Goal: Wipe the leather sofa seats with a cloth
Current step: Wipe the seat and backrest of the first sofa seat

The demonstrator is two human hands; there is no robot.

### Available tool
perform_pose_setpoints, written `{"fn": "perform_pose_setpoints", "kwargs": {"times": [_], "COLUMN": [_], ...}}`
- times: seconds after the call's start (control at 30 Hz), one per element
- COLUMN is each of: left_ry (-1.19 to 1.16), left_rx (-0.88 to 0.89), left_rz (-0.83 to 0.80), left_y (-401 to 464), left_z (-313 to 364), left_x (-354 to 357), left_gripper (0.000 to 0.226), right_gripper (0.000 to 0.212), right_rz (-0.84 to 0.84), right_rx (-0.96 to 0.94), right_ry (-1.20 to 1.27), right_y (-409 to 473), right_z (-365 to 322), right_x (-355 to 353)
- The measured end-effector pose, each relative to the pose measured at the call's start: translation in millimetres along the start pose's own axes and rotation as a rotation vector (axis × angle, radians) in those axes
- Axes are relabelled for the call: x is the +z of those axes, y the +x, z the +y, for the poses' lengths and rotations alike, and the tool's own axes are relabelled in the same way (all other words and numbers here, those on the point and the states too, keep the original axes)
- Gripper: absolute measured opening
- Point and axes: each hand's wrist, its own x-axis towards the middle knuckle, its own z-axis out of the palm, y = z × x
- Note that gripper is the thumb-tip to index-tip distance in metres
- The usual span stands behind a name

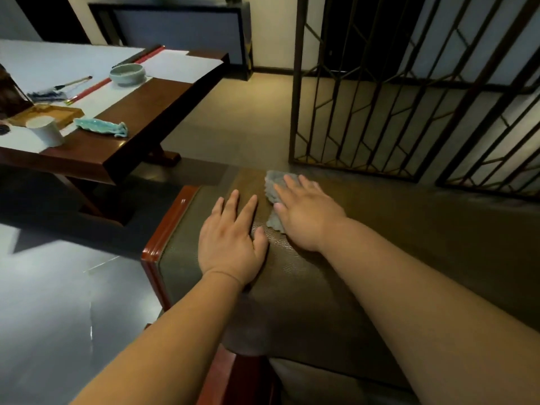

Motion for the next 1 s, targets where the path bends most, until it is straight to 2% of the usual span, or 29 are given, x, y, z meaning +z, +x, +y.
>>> {"fn": "perform_pose_setpoints", "kwargs": {"times": [0.07,0.2,0.27,0.33,0.43,0.5,0.57,0.63,0.67,0.77,0.87,0.93,1.0], "left_ry": [-0.007,-0.005,0.035,0.087,0.087,0.002,-0.111,-0.191,-0.209,-0.136,-0.04,-0.012,0.009], "left_rx": [-0.012,-0.011,-0.025,-0.035,-0.098,-0.155,-0.007,0.215,0.247,0.215,0.223,0.218,0.204], "left_rz": [-0.002,0.027,0.016,-0.031,-0.117,-0.134,-0.117,-0.119,-0.143,-0.272,-0.235,-0.187,-0.135], "left_y": [0.0,-0.6,1.9,1.5,-0.4,0.1,5.0,9.8,10.8,8.3,6.5,7.5,7.8], "left_z": [2.0,2.0,3.3,8.0,16.5,42.2,101.5,172.7,201.4,237.7,238.9,239.7,239.3], "left_x": [-2.6,-2.0,0.6,-5.4,-25.8,-44.7,-57.1,-56.9,-52.1,-17.0,8.7,15.9,19.0], "left_gripper": [0.071,0.069,0.068,0.069,0.071,0.07,0.061,0.056,0.057,0.065,0.072,0.073,0.073], "right_gripper": [0.058,0.057,0.057,0.056,0.066,0.062,0.058,0.058,0.059,0.059,0.06,0.059,0.059], "right_rz": [0.024,0.03,0.006,0.043,0.049,0.0,-0.007,0.008,0.021,0.029,0.029,0.056,0.091], "right_rx": [0.11,0.492,0.635,0.609,0.298,0.162,0.122,0.157,0.207,0.423,0.652,0.619,0.392], "right_ry": [0.044,0.07,0.091,0.052,0.036,0.052,0.086,0.135,0.136,0.117,0.159,0.137,0.093], "right_y": [-34.2,-124.4,-141.4,-127.6,-100.7,-99.9,-112.9,-135.5,-147.3,-180.1,-177.0,-145.2,-114.9], "right_z": [52.7,193.1,223.9,201.9,121.0,88.1,104.1,144.5,169.5,251.5,294.5,272.6,227.4], "right_x": [-7.0,-17.0,-22.3,-21.3,-8.1,-4.0,-8.1,-11.2,-11.6,-14.4,-22.3,-23.3,-16.0]}}
